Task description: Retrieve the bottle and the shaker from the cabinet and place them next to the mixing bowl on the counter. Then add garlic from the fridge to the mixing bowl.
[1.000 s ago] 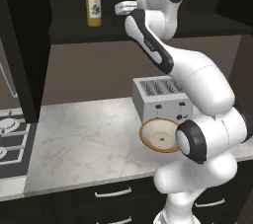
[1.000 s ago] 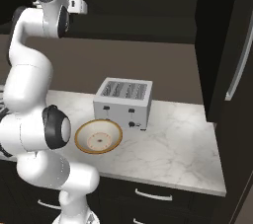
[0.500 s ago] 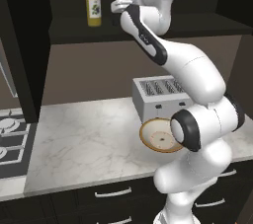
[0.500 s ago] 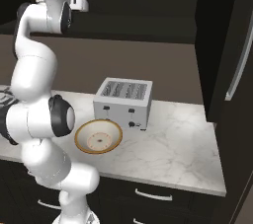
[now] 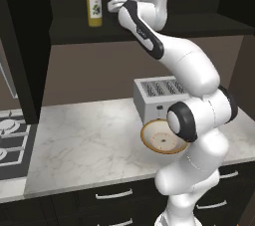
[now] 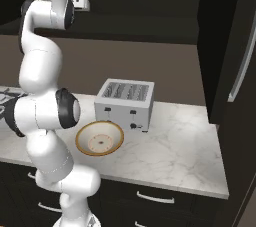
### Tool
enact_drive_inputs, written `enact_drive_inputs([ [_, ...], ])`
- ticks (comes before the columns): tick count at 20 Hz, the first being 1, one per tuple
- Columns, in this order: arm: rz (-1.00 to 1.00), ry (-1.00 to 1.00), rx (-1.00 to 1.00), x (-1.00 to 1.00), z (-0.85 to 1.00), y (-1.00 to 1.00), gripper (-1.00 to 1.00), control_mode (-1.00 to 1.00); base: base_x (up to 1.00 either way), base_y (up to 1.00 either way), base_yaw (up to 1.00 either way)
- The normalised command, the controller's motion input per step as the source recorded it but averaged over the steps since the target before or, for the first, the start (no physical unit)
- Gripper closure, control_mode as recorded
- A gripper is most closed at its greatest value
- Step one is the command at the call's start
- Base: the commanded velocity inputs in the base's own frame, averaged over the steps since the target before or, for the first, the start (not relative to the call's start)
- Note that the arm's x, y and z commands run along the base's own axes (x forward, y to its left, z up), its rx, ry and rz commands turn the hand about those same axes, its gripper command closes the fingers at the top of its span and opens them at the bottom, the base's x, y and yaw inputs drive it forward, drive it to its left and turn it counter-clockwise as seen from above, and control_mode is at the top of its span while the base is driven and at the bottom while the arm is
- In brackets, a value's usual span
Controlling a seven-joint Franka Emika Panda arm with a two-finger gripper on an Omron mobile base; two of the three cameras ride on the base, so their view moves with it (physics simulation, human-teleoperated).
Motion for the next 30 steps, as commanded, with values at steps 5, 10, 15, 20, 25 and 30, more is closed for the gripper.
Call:
enact_drive_inputs([
  [5,0.03,0.06,-0.02,0.23,0.0,0.17,-1.0,-1.0,0.0,0.0,0.0],
  [10,0.04,0.06,-0.01,0.2,-0.03,0.12,-1.0,-1.0,0.0,0.0,0.0],
  [15,0.04,0.05,-0.02,0.12,-0.1,0.12,1.0,-1.0,0.0,0.0,0.0],
  [20,0.03,0.0,0.0,0.04,-0.03,0.01,1.0,-1.0,0.0,0.0,0.0],
  [25,0.0,0.0,0.0,0.0,0.0,0.0,1.0,-1.0,0.0,0.0,0.0],
  [30,0.01,0.0,0.0,-0.12,0.0,-0.13,1.0,-1.0,0.0,0.0,0.0],
])
